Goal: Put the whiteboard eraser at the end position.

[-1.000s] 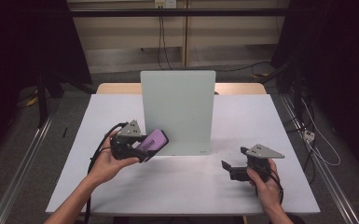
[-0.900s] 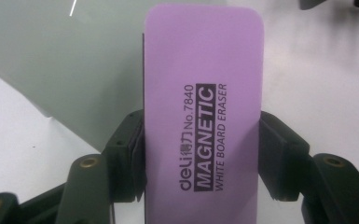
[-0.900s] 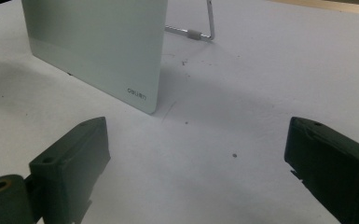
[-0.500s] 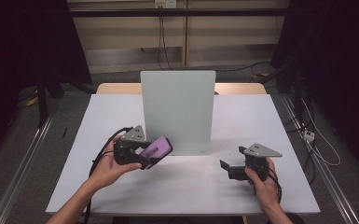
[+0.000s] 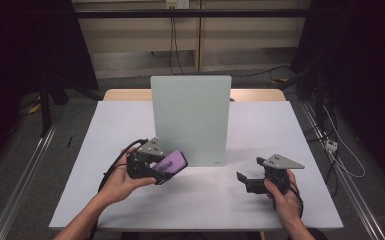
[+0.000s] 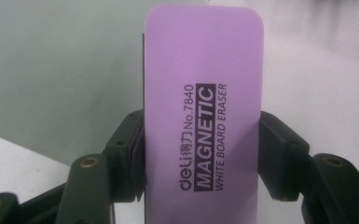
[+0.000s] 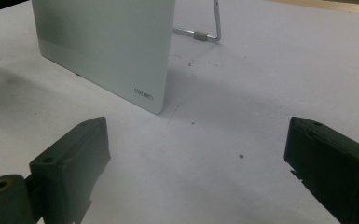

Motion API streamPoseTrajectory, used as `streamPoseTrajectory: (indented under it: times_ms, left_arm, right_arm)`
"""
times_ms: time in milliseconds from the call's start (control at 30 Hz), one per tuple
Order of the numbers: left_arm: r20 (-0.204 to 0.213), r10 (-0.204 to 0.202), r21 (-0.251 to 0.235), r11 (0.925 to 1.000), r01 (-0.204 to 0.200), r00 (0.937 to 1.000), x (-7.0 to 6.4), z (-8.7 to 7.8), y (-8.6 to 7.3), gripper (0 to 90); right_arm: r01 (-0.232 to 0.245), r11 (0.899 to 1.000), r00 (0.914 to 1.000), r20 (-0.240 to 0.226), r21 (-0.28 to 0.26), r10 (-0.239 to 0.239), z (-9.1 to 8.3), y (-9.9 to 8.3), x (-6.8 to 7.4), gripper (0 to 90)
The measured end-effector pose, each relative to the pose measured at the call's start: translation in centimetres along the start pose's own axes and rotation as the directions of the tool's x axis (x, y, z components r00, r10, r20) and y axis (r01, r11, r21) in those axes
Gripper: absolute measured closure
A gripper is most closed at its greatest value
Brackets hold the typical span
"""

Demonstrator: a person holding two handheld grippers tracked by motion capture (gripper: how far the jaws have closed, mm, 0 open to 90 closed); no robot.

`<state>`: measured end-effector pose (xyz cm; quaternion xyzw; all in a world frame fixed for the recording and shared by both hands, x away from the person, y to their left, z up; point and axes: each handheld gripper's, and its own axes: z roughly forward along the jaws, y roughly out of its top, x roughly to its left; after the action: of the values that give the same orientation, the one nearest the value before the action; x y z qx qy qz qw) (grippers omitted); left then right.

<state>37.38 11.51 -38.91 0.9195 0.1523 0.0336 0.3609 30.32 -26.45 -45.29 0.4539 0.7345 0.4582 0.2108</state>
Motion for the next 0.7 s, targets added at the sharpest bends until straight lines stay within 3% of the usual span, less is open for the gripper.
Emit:
streamPoseTrajectory:
  times_ms: [400,700]
  left_arm:
    - [0.027,0.029,0.046,0.9985,-0.030,0.9992,-0.9,1.2,0.3,41.0]
    - [0.069,0.058,0.075,0.9952,-0.063,0.9959,-1.8,2.1,0.7,41.0]
  right_arm:
    - [0.008,1.000,1.0000,0.005,0.004,-0.008,0.1,0.1,0.0,7.1]
    - [0.012,1.000,0.9999,0.006,0.005,-0.012,0.2,0.2,0.3,7.1]
